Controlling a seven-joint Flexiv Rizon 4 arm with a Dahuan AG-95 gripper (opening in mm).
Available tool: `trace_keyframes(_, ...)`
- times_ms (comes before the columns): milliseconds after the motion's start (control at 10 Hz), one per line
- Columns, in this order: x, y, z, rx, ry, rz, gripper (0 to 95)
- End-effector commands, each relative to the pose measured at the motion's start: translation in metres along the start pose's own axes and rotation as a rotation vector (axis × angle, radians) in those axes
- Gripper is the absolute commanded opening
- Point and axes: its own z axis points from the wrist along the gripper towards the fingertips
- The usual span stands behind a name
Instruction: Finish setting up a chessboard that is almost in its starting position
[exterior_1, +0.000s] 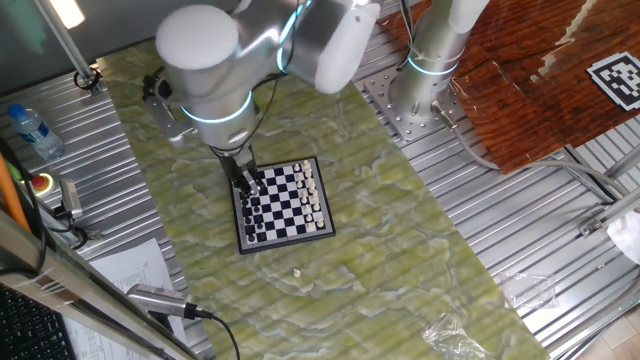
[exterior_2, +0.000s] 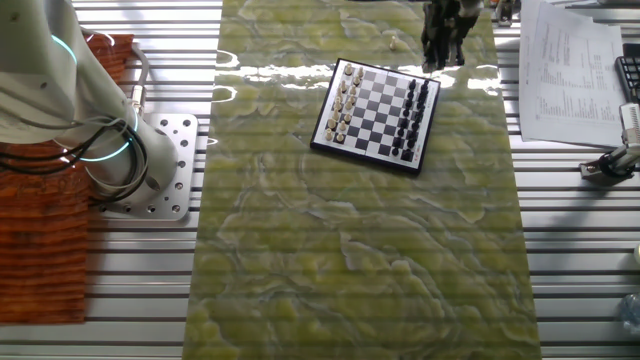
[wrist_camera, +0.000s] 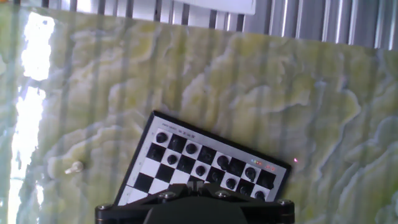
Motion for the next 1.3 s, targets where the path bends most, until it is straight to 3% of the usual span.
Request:
trace_keyframes(100, 0.0, -0.001, 0.001, 0.007, -0.018, 0.006, 0.0)
trace_keyframes(300, 0.0, -0.001, 0.001, 0.009, -0.034, -0.006, 0.0)
trace_keyframes(400, 0.0, -0.001, 0.001, 0.073, -0.04, -0.068, 0.0)
trace_keyframes(500, 0.0, -0.001, 0.001, 0.197, -0.033, -0.129, 0.0)
trace_keyframes(600, 0.0, -0.001, 0.001, 0.185, -0.024, -0.146, 0.0)
trace_keyframes(700, 0.0, -0.001, 0.001, 0.08, -0.047, -0.155, 0.0)
trace_keyframes(800, 0.0, -0.001, 0.001, 0.044, -0.052, -0.164, 0.0)
trace_keyframes(900, 0.0, -0.001, 0.001, 0.07, -0.038, -0.17, 0.0)
trace_keyframes(1000, 0.0, -0.001, 0.001, 0.075, -0.039, -0.16, 0.0)
trace_keyframes(1200, -0.001, 0.025, 0.009, 0.071, -0.055, -0.089, 0.0)
trace_keyframes(1300, 0.002, 0.049, 0.012, 0.058, -0.063, -0.066, 0.0)
